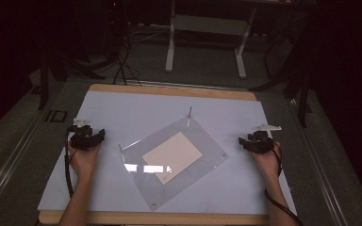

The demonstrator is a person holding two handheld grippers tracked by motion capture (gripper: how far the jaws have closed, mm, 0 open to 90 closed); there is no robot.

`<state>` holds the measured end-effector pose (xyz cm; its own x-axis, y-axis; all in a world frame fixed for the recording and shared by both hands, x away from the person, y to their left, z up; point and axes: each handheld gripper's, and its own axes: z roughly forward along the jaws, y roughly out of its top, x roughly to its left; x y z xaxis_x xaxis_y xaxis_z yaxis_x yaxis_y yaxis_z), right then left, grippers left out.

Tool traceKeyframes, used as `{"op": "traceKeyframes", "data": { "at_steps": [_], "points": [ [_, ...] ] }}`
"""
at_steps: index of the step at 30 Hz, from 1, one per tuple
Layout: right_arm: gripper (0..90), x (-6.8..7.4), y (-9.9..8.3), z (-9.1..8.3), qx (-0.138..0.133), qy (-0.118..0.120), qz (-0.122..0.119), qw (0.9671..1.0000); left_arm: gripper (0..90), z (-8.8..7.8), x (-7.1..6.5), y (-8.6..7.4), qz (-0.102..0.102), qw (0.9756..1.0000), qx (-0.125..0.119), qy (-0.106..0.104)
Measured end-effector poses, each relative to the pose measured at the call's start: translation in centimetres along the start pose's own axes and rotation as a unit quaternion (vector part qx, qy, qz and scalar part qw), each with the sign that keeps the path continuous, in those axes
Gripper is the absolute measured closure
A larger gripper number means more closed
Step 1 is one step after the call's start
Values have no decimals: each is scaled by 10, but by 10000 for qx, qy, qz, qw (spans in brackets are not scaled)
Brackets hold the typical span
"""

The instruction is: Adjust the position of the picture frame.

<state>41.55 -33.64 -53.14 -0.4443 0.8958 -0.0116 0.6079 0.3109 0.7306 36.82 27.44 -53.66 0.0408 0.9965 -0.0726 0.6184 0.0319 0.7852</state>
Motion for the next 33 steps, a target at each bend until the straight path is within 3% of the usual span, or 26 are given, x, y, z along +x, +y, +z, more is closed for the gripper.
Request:
{"op": "traceKeyframes", "data": {
  "at_steps": [3,12,18,24,29,33],
  "points": [
    [508,2,1,0,-36,27,-39,10000,497,-3,-3,1,166,9998,8,68],
    [542,10,6,-4,-90,139,-210,9996,506,-20,-12,-2,606,9977,-4,-288],
    [555,15,8,-7,-185,240,-200,9993,495,-24,-16,-2,606,9964,-5,-589],
    [564,23,15,-8,-236,338,-288,9987,482,-29,-18,-8,747,9948,152,-673],
    [545,29,19,-9,-234,485,-415,9977,482,-34,-13,-12,597,9948,124,-817],
    [542,33,27,-5,-204,648,-451,9967,481,-39,-13,-14,622,9941,109,-882]
  ]
}}
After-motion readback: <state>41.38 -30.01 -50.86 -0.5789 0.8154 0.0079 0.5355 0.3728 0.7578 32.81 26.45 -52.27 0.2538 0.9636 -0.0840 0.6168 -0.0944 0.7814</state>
